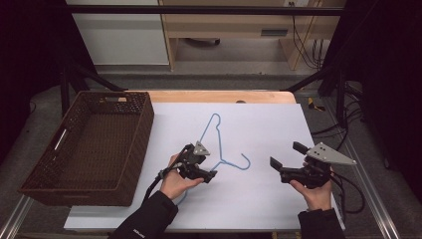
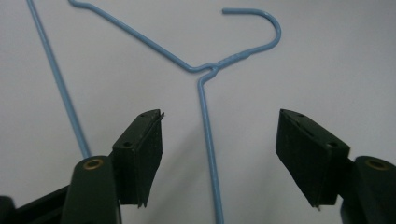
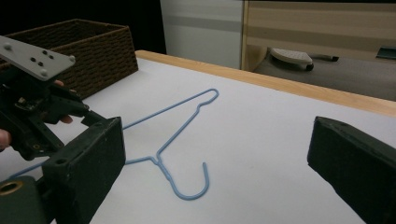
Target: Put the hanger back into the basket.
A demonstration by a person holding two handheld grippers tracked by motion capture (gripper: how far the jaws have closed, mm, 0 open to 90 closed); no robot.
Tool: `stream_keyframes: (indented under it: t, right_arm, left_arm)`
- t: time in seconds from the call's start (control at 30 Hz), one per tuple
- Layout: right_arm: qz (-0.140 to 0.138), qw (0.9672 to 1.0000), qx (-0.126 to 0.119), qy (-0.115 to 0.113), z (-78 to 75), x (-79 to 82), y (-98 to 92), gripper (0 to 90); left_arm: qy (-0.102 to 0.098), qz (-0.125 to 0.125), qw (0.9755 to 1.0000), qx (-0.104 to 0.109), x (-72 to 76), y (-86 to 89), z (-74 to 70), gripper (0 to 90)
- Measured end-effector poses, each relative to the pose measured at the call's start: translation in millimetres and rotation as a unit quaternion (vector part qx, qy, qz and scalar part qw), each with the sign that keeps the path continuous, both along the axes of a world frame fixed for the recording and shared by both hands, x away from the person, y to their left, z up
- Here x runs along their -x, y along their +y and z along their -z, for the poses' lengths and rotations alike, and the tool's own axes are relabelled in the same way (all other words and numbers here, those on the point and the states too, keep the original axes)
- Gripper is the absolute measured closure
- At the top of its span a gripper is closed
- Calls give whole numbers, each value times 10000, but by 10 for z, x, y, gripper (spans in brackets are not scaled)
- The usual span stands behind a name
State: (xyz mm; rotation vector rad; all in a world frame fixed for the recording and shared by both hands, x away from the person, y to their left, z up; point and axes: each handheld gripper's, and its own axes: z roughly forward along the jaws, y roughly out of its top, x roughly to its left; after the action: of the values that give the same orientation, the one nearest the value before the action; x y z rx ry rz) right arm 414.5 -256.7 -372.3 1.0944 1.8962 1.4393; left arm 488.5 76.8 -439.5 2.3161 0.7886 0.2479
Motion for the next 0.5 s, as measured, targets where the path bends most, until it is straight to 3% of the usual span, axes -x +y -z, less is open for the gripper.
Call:
stream_keyframes:
  t: [0.3,0.5]
  right_arm:
    - [-27,10000,9,11,9,-6,10,47]
    - [-31,10000,11,26,12,-7,16,48]
  left_arm:
    - [202,130,9995,-222,-19,-79,158,512]
    - [208,143,9993,-279,-16,-108,210,604]
